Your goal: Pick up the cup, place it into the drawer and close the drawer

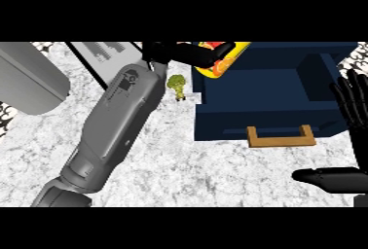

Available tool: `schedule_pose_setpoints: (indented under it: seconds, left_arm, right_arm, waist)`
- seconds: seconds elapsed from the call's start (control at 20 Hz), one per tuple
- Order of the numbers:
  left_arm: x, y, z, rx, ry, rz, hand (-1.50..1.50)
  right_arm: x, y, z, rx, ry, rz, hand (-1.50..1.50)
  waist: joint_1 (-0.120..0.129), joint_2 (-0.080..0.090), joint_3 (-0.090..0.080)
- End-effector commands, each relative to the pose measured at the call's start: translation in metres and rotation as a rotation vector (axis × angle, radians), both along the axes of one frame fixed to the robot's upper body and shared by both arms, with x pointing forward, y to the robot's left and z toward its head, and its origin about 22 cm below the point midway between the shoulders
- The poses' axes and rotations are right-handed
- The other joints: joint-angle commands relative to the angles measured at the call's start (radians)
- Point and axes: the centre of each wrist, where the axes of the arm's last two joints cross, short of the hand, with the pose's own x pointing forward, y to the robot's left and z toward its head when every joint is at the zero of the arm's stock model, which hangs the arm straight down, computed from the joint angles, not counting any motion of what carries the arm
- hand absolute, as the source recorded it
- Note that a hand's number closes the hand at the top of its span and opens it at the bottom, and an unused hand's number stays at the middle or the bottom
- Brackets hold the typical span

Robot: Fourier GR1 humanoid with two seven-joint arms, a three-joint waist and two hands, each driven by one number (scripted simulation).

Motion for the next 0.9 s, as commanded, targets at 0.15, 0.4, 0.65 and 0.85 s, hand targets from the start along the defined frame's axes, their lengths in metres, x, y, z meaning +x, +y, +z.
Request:
schedule_pose_setpoints:
  seconds: [0.15,0.4,0.65,0.85]
  left_arm:
    - [0.013,-0.026,0.003,0.049,0.065,0.019,1.5]
    - [0.005,-0.031,-0.027,0.076,0.109,0.007,1.5]
    - [0.006,-0.041,-0.026,0.116,0.13,0.044,1.5]
    - [0.006,-0.043,-0.035,0.217,0.161,0.056,1.5]
  right_arm:
    - [0.018,0.003,0.011,-0.021,-0.02,-0.006,-1.5]
    - [0.013,-0.009,0.004,-0.003,0.001,-0.019,-1.5]
    - [0.0,0.001,0.001,-0.011,-0.006,0.018,-1.5]
    - [0.018,-0.015,-0.013,-0.019,-0.01,0.016,-1.5]
  waist:
    - [-0.008,0.006,0.0]
    - [-0.008,0.003,0.0]
    - [-0.036,0.006,0.0]
    - [-0.034,0.011,0.001]
